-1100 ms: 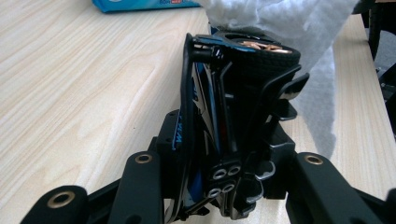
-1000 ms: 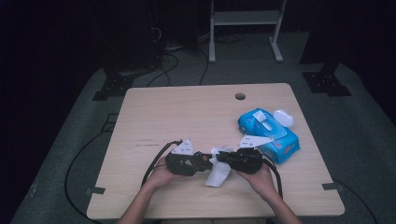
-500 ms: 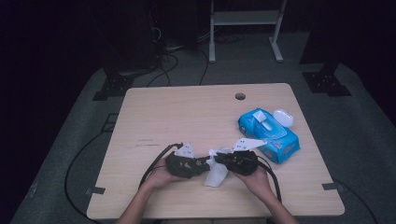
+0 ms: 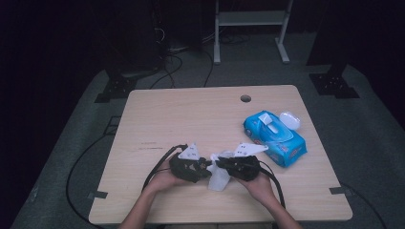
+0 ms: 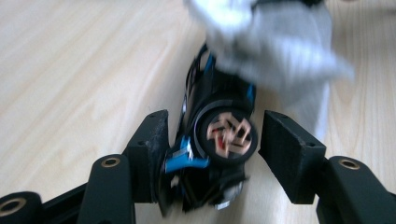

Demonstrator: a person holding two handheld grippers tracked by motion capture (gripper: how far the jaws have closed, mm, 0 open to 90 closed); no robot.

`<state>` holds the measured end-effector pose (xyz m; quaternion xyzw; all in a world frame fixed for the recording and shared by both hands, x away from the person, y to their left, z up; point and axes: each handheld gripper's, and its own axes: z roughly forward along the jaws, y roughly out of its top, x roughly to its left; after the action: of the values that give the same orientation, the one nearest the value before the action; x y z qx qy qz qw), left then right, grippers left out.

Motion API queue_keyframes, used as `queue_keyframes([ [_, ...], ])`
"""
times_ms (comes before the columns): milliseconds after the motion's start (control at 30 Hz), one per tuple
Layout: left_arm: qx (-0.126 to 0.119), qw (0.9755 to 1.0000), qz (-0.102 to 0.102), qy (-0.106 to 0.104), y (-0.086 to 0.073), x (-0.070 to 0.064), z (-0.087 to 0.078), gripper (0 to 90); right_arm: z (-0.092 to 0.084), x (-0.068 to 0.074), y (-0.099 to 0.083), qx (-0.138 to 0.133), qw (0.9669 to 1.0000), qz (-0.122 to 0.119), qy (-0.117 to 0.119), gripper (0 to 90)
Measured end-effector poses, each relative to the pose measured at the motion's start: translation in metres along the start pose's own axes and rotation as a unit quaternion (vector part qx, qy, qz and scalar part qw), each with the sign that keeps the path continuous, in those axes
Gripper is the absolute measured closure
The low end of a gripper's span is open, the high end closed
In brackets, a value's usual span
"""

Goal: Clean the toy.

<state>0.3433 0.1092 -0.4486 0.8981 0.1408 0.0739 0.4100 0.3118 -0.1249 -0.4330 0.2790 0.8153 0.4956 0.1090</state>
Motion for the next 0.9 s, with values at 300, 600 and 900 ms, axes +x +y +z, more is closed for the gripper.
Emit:
queue_keyframes([
  [300, 0.005, 0.9998, 0.019, 0.007, 0.000, 0.000, -0.001, 57.3, -0.008, -0.007, -0.001, 0.011, 0.9998, -0.002, -0.017, 81.9],
  [600, 0.007, 0.9997, 0.021, -0.005, -0.003, 0.002, -0.006, 57.8, -0.025, -0.030, -0.008, 0.017, 0.9981, 0.013, -0.058, 81.9],
  [900, 0.014, 0.9997, 0.018, -0.014, -0.003, 0.004, -0.008, 57.8, -0.023, -0.031, -0.008, 0.012, 0.9982, 0.025, -0.053, 81.8],
])
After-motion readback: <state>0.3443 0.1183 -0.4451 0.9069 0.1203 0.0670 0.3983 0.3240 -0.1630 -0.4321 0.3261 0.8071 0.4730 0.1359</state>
